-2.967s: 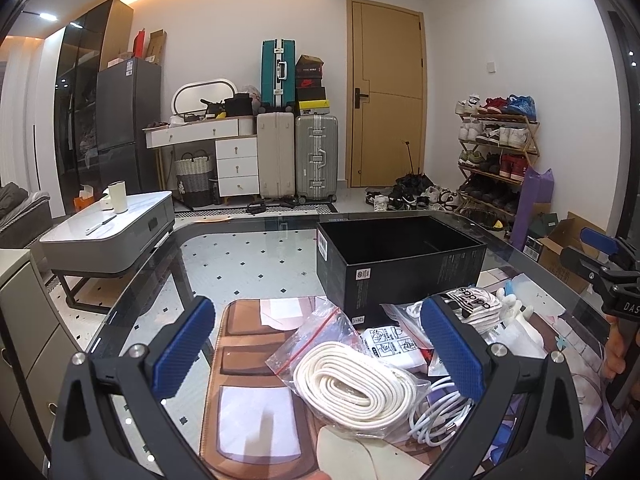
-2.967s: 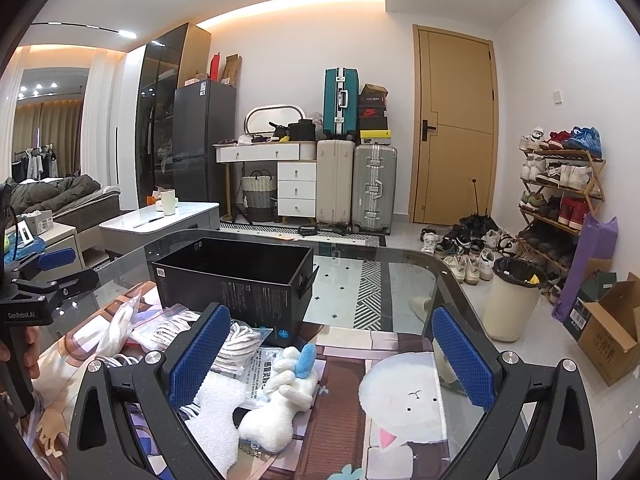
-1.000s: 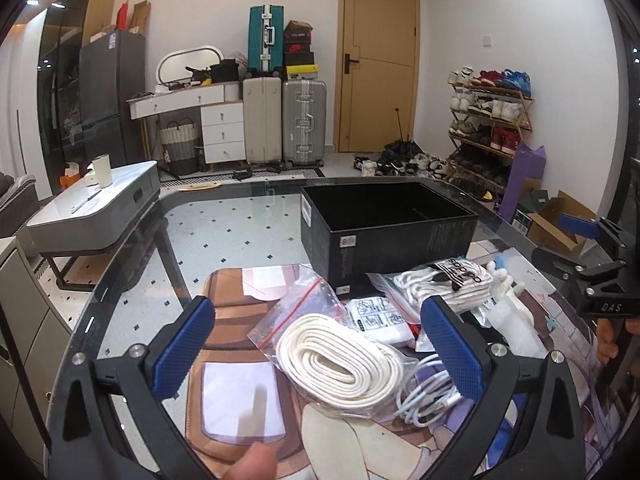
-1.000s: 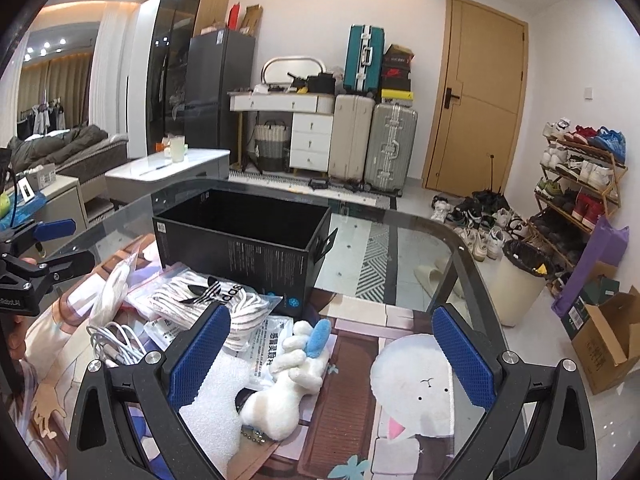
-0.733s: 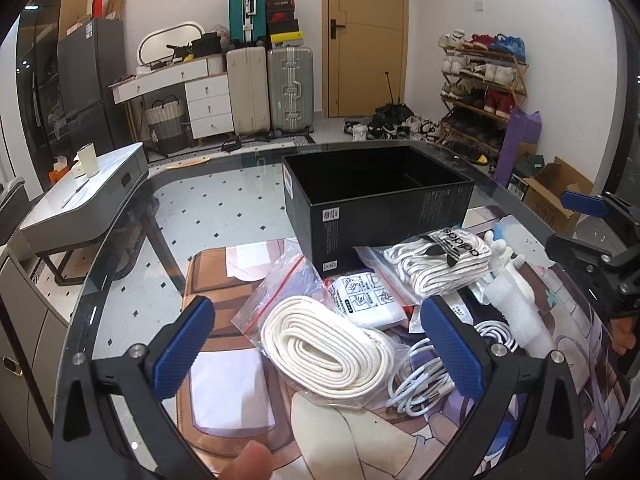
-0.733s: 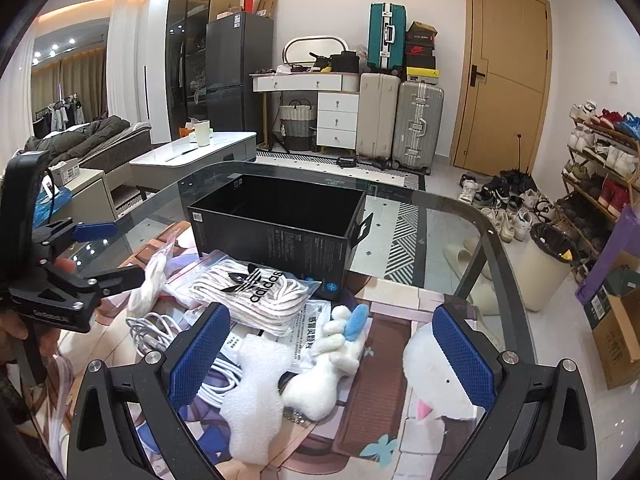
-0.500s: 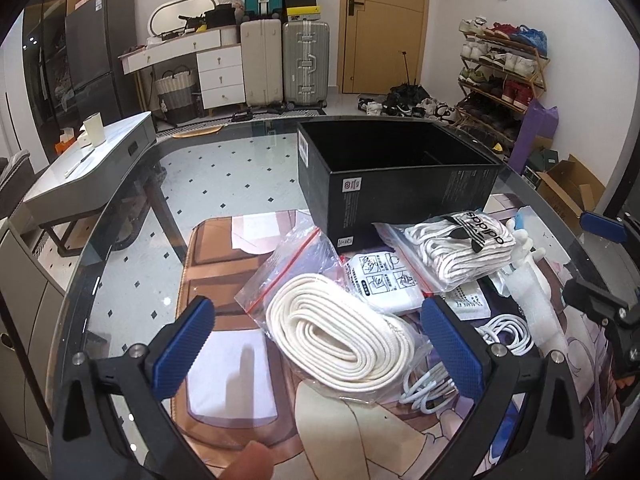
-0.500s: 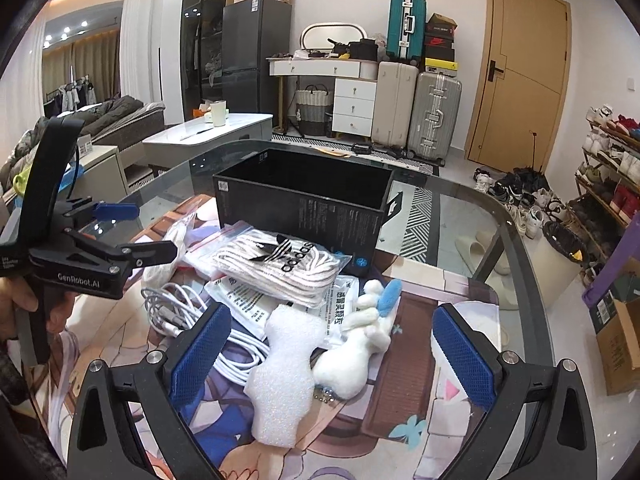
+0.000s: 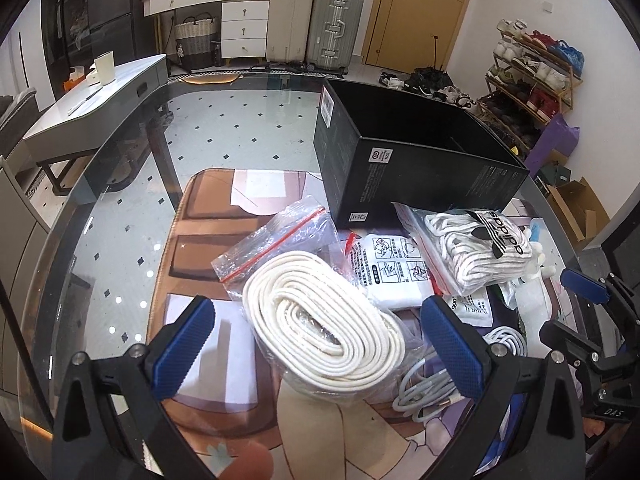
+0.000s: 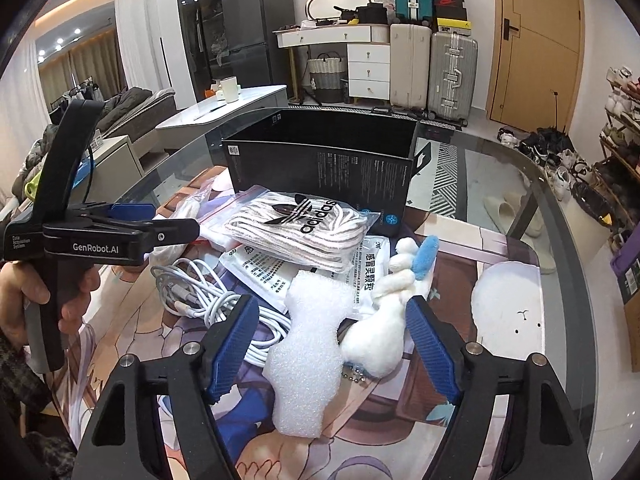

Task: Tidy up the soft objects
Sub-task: 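Grasp the white foam block with the right gripper while the left grasps the white rope bag, then carry the foam block with the right gripper while the left carries the rope bag toward the black box, then lower the foam into the black box and open the right gripper while the left releases the rope bag inside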

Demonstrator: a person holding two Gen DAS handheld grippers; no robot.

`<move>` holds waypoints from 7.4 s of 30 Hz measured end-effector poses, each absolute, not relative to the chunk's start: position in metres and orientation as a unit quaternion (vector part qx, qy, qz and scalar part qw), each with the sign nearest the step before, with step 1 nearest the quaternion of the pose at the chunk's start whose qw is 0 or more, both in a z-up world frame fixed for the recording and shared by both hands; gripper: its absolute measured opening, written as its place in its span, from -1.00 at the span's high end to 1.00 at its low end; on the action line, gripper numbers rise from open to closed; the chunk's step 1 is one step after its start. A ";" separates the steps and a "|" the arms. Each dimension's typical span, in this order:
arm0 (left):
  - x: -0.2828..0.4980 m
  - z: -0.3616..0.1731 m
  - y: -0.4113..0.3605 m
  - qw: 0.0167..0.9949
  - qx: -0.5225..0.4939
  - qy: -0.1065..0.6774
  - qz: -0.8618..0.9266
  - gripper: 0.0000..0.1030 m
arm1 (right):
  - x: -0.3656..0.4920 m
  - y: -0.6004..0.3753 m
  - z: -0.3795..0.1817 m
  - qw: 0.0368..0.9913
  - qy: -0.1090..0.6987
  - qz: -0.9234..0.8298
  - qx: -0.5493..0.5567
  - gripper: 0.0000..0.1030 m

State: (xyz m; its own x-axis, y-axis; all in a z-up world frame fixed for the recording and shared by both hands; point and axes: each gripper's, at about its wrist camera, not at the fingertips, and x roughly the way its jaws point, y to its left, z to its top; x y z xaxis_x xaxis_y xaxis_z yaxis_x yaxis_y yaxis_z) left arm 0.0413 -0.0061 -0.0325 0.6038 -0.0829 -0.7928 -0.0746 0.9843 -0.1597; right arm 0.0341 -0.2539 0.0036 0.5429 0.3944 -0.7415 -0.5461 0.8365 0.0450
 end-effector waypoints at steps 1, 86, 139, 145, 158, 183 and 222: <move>0.042 -0.033 -0.006 0.890 -0.090 0.448 0.000 -1.00 | 0.034 -0.253 0.004 0.872 0.397 0.270 -0.098 -0.46; 0.026 0.042 -0.023 0.915 -0.008 0.403 -0.025 0.36 | 0.078 -0.224 0.083 0.876 0.380 0.284 -0.092 0.45; 0.131 0.093 -0.024 0.916 -0.018 0.398 -0.035 0.36 | 0.185 -0.192 0.153 0.874 0.390 0.281 -0.072 0.45; 0.142 0.087 -0.028 0.912 -0.013 0.408 -0.037 0.36 | 0.197 -0.194 0.145 0.871 0.400 0.277 -0.064 0.45; 0.156 0.072 -0.037 0.904 -0.007 0.424 -0.043 0.36 | 0.211 -0.199 0.126 0.867 0.410 0.277 -0.054 0.45; 0.175 0.048 -0.047 0.889 0.000 0.454 -0.052 0.36 | 0.229 -0.192 0.095 0.856 0.435 0.274 -0.062 0.45; 0.164 0.030 -0.067 0.859 0.030 0.500 -0.106 -0.59 | 0.229 -0.196 0.066 0.850 0.444 0.272 -0.080 -0.73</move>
State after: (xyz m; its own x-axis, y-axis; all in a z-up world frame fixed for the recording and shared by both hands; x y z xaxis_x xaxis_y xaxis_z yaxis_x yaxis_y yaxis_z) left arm 0.1639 -0.0673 0.0303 0.4776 -0.1516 -0.8654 0.2121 0.9758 -0.0539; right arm 0.2293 -0.1956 0.0658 0.4574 0.3919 -0.7983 -0.5334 0.8392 0.1063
